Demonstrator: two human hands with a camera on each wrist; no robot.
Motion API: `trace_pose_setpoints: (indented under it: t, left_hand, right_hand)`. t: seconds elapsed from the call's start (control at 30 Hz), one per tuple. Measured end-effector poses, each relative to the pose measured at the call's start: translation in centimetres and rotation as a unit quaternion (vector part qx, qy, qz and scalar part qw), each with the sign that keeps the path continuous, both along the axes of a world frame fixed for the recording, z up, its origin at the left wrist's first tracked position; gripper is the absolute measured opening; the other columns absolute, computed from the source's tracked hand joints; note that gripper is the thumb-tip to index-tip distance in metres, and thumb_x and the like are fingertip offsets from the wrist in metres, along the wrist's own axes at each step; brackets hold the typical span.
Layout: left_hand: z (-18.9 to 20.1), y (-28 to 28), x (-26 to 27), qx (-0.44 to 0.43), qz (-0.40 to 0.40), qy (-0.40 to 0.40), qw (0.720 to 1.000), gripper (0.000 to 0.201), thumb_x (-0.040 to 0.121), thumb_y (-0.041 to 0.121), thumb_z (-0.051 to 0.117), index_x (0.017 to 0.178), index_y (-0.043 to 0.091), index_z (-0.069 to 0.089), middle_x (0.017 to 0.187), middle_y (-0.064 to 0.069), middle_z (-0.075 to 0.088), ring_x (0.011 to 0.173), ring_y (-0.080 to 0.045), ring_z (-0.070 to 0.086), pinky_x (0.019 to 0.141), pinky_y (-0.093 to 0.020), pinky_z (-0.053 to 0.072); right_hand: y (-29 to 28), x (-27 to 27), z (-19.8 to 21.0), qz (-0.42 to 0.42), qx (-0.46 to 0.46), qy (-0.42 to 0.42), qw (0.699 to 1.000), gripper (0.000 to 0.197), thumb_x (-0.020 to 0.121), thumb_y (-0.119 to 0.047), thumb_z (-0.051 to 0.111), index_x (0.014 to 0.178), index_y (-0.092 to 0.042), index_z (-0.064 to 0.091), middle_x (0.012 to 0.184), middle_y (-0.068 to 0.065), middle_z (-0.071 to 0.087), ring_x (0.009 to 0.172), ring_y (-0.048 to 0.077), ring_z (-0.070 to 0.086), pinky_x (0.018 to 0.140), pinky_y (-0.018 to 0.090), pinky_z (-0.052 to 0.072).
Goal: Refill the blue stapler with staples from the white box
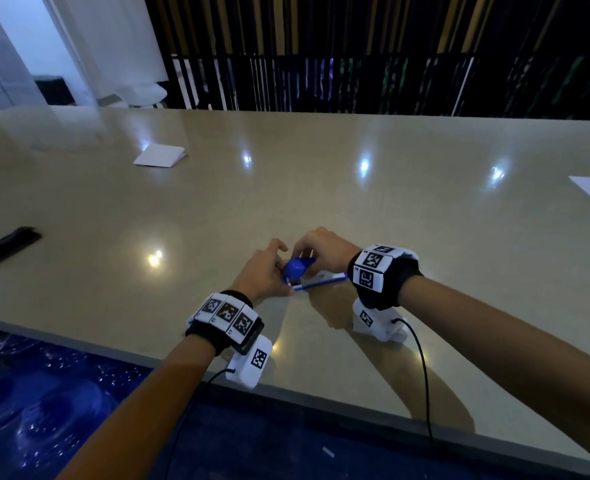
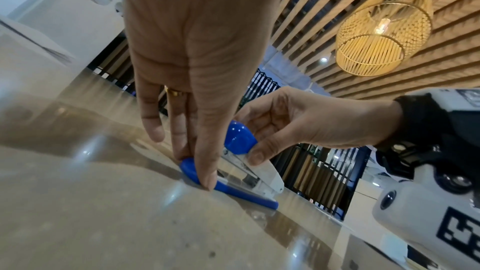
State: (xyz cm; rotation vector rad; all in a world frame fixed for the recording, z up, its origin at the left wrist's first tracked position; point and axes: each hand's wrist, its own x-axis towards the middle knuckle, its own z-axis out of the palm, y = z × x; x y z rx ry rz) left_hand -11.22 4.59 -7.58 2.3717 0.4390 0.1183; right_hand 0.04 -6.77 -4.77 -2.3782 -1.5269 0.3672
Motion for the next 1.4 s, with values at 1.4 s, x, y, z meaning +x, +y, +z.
trace_pose_setpoints:
  t: [1.4]
  left_hand:
    - [3.5, -11.3, 4.5, 0.188, -0.328, 0.03, 0.925, 0.042, 0.083, 0.057, 0.056, 0.091, 0.016, 0.065, 0.095, 0.001, 0.062, 0.076, -0.013, 0.051, 0.057, -0.024, 0.036]
  right_hand:
    - [-10.5, 5.1, 1.5, -0.146, -0.046, 0.03, 0.988, 0.037, 0.082, -0.018, 0.071, 0.115, -0.003, 0.065, 0.114, 0.014, 0.069, 0.1, 0.025, 0.066, 0.082, 0.025, 0.049]
